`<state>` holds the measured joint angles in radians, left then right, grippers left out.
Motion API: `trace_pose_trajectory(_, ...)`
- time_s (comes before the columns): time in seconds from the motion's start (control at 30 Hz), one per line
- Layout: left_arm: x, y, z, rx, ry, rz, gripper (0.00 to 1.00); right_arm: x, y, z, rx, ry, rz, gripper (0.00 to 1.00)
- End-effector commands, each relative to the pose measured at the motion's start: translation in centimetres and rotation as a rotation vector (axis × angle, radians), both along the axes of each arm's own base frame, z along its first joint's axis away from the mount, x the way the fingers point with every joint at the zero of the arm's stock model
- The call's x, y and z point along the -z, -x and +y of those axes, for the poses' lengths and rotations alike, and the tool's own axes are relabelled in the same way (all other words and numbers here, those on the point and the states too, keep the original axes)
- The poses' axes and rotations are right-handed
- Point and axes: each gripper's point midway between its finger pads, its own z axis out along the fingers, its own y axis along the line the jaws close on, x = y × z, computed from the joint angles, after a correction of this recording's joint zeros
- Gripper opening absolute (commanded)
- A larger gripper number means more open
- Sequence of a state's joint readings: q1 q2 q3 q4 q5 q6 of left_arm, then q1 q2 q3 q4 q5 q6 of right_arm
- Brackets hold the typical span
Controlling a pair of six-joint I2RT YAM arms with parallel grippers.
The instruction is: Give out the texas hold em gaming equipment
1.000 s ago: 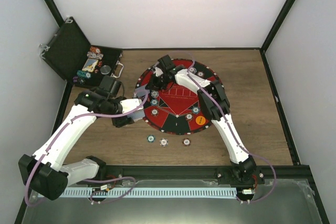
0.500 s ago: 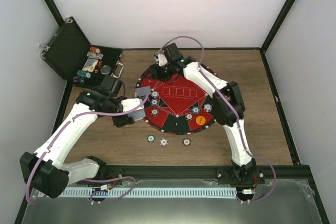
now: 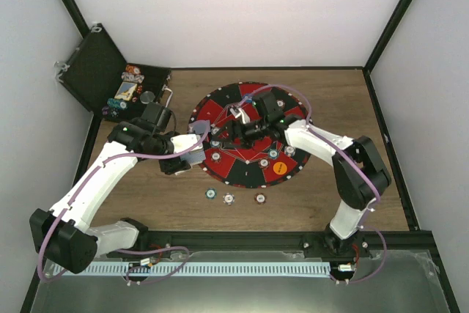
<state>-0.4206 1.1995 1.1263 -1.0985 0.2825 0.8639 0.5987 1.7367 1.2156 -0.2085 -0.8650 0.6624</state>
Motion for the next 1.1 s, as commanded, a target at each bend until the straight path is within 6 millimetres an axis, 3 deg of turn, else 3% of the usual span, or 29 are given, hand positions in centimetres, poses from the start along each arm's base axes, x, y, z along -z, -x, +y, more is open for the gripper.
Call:
trace_pose_trajectory(0.0, -1.4, -0.7, -0.9, 0.016, 0.045, -0.032, 0.04, -4.5, 2.8, 0.6, -0.085, -0.171, -0.035, 0.84)
trace_pose_trajectory(0.6, -1.7, -0.9, -1.1, 0.022, 0.051, -0.043, 0.04, -4.7, 5.3, 5.9, -0.192, -0.195, -0.012, 0.84)
trace_pose_trajectory(1.07, -2.3, -1.1, -1.5, 0.032, 0.064, -0.051, 0.04, -1.8, 5.6, 8.1, -0.233, -0.169, 0.049, 0.81)
